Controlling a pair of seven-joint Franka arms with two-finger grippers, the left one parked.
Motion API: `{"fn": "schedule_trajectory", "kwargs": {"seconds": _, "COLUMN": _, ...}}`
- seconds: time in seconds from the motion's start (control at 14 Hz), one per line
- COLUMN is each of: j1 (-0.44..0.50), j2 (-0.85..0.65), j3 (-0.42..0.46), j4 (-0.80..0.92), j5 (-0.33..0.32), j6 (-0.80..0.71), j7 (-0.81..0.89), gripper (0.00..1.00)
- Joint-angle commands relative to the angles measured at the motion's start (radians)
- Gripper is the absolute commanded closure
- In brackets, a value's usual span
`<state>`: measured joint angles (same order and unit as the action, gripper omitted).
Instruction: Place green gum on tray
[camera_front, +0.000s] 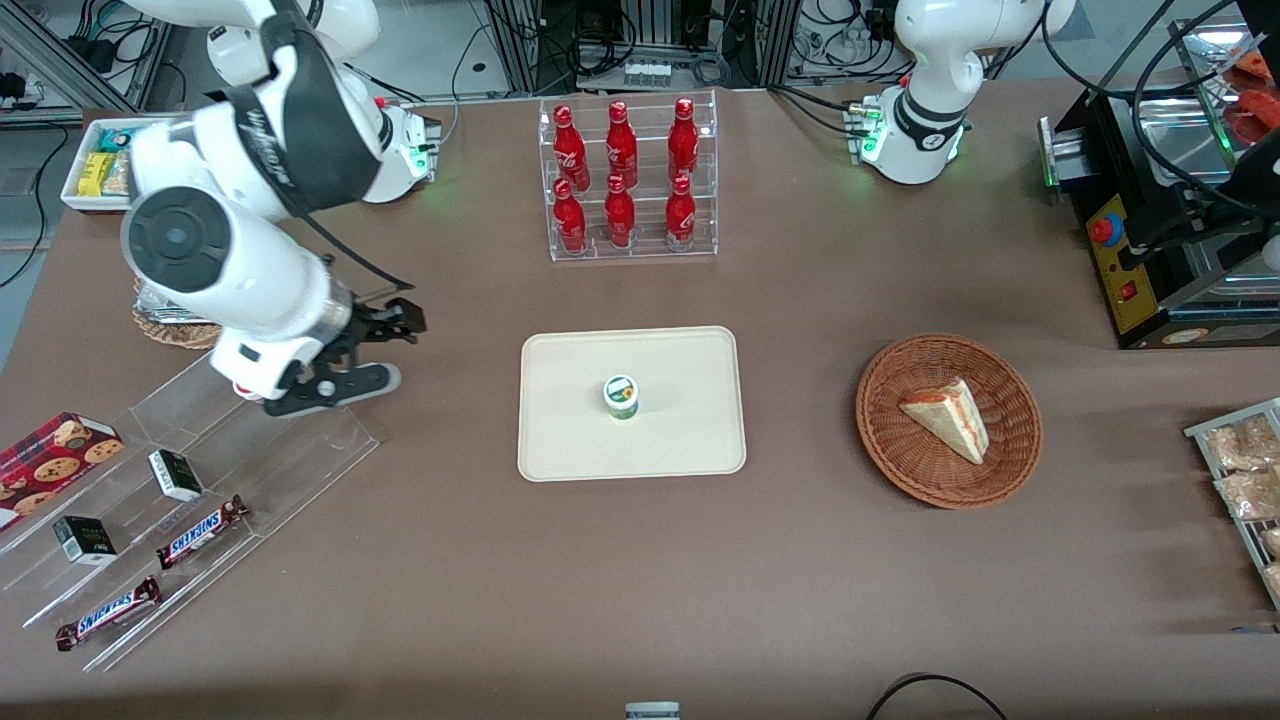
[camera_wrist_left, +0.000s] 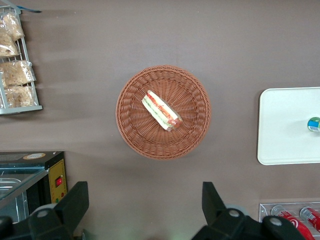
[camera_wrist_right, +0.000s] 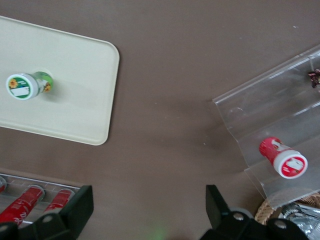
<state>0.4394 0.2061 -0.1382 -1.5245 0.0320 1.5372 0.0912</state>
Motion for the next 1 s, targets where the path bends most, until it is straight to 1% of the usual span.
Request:
{"fn": "schedule_trajectory", "kwargs": {"seconds": 0.0, "j1": -0.082, "j2": -0.062, "j3": 0.014, "j4": -0.063, "j5": -0.011, "j6": -0.005, "j7": -0.007, "gripper": 0.00}}
{"fn": "schedule_trajectory", "kwargs": {"seconds": 0.29, "j1": -0.192, "j2": -0.109, "j3": 0.022, "j4": -0.095, "j5": -0.011, "j6": -0.006, "j7": -0.011, "gripper": 0.00}}
{"fn": "schedule_trajectory", "kwargs": {"seconds": 0.5, "j1": -0.333, "j2": -0.141, "j3": 0.100, "j4": -0.102, "j5": -0.001, "j6": -0.006, "j7": -0.025, "gripper": 0.00}}
{"fn": "schedule_trajectory", "kwargs": {"seconds": 0.79, "j1": -0.422, "j2": -0.192, "j3": 0.106, "j4": -0.128, "j5": -0.003, "j6": -0.006, "j7": -0.119, "gripper": 0.00}}
{"fn": "schedule_trajectory", "kwargs": {"seconds": 0.93, "j1": -0.441, "j2": -0.212, "j3": 0.106, "j4": -0.128, "j5": -0.010, "j6": -0.031, "j7": -0.131, "gripper": 0.00}}
